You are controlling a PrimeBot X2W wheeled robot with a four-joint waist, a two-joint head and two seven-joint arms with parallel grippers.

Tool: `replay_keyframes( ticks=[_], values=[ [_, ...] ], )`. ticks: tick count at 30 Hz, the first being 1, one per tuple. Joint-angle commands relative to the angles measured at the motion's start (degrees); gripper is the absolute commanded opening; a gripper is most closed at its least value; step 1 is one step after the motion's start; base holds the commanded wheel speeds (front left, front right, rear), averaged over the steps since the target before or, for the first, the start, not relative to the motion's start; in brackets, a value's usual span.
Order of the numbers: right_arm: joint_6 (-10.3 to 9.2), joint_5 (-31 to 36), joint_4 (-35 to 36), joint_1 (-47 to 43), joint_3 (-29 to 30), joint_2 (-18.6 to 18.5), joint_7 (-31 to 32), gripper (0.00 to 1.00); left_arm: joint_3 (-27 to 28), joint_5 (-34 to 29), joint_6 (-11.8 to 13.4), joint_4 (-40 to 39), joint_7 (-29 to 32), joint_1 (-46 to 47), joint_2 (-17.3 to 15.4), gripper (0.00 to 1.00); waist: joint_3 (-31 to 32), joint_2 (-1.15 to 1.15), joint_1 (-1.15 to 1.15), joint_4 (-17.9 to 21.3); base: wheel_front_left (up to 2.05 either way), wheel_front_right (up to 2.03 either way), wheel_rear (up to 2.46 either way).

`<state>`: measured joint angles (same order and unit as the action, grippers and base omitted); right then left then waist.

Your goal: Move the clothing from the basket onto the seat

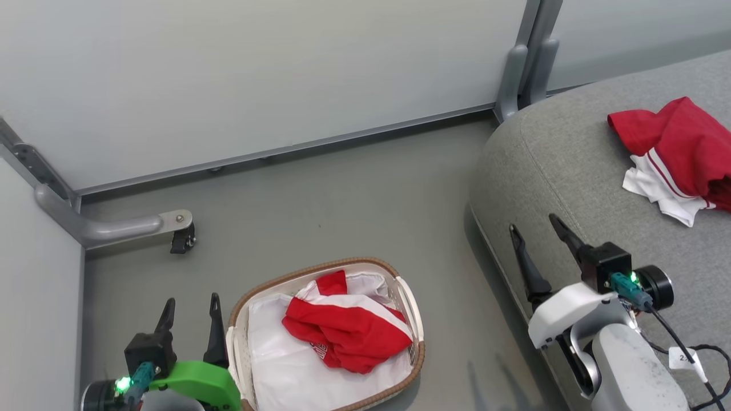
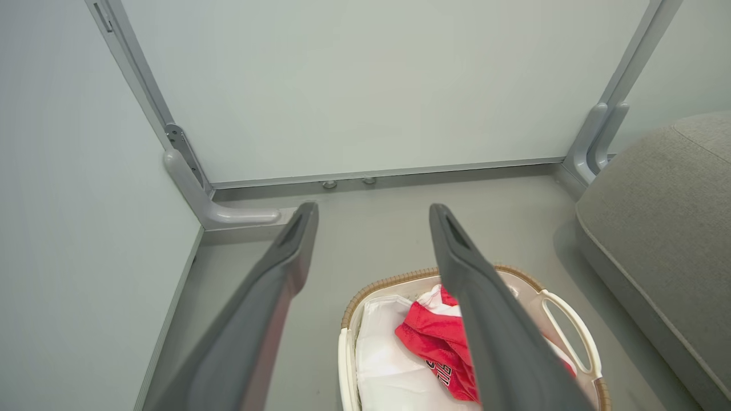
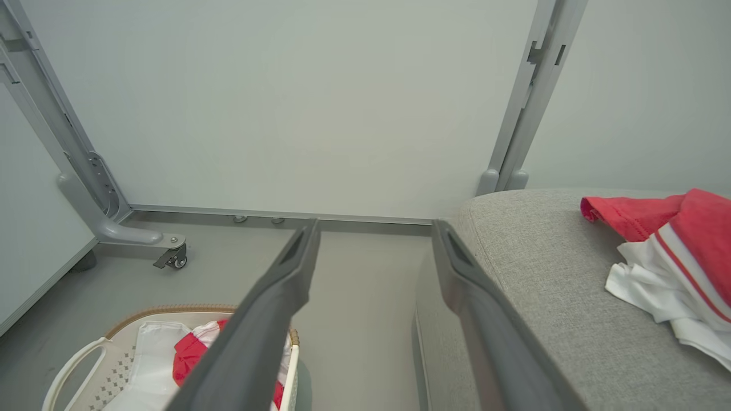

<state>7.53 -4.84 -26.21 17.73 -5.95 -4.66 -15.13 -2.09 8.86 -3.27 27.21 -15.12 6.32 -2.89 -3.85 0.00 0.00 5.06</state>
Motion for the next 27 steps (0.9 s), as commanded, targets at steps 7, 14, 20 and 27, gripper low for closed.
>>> replay_keyframes(
  ticks=[7,14,20,27],
  values=[
    [-0.08,-0.3,0.4,-2.8,0.2,0.3,0.0,1.0,0.1,1.3,1.1,0.0,-0.1,-3.1,-0.1,1.0,1.4,0.0,0.0,-0.5,0.0,0.0,0.0],
    [-0.08,-0.4,0.9,-2.1,0.3,0.5,0.0,1.0,-0.5,2.2,0.4,0.6,-0.1,-2.8,-0.1,1.0,0.4,0.0,0.0,-0.5,0.0,0.0,0.0],
    [-0.08,-0.4,2.1,0.0,0.3,0.6,0.0,1.0,-2.1,3.0,-0.8,1.5,-0.1,-0.1,-0.1,1.0,-2.7,0.0,0.0,0.2,0.0,0.0,0.0],
    [-0.08,-1.0,5.1,3.5,-0.4,1.1,0.0,1.0,-5.0,3.7,-1.8,4.3,-0.1,5.2,-0.1,1.0,-9.9,0.0,0.0,2.4,0.0,0.0,0.0]
  ],
)
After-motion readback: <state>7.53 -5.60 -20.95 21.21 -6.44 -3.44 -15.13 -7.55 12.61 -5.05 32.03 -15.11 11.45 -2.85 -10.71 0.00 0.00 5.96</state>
